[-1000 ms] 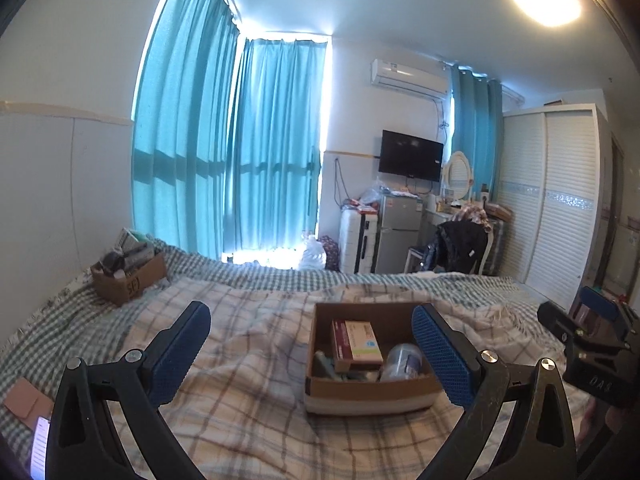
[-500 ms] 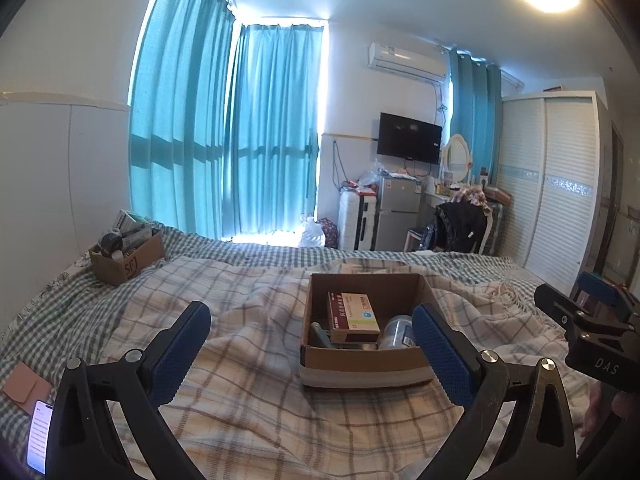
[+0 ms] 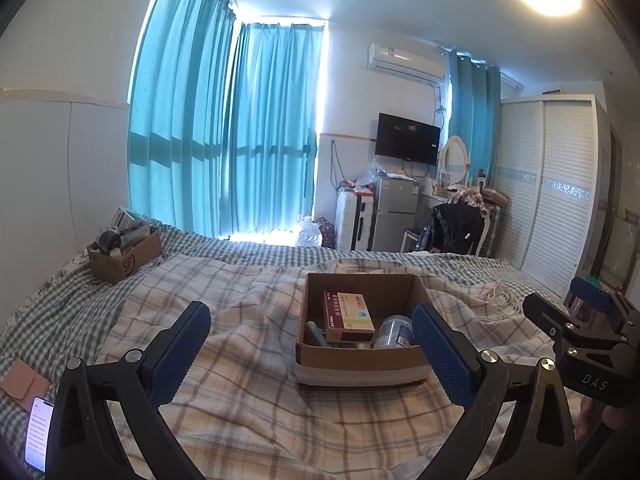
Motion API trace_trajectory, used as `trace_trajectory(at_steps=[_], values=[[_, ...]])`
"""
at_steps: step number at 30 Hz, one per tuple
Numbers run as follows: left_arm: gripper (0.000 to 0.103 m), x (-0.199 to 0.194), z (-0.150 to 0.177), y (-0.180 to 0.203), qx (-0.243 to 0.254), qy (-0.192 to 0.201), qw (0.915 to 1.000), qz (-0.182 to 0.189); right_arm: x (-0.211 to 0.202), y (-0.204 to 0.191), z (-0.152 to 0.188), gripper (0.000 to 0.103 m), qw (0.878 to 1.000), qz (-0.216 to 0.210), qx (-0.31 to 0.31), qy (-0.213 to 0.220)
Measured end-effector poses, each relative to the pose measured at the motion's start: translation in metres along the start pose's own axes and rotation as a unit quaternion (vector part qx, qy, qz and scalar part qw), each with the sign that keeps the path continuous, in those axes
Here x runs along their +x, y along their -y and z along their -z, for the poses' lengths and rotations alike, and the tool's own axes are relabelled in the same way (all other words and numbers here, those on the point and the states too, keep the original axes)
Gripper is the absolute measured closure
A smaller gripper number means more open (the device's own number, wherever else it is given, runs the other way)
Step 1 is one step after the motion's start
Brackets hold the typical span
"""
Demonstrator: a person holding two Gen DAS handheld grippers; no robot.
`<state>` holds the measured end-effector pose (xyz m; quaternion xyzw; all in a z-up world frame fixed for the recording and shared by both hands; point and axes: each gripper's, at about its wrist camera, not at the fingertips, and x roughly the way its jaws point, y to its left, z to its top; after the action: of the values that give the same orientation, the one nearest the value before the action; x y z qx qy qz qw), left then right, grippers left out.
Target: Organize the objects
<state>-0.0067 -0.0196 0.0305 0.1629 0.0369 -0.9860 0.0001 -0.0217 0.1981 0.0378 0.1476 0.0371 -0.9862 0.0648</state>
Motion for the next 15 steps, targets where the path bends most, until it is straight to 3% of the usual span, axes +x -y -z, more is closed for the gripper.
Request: trace_trajectory(at_steps=[15], values=[[0.000, -0.0005, 0.0013, 0.0012, 0.003, -0.004, 1.0000, 0.003, -0.0031, -0.0008, -0.0013, 0.000, 1.000, 0.003, 0.003, 0.003]])
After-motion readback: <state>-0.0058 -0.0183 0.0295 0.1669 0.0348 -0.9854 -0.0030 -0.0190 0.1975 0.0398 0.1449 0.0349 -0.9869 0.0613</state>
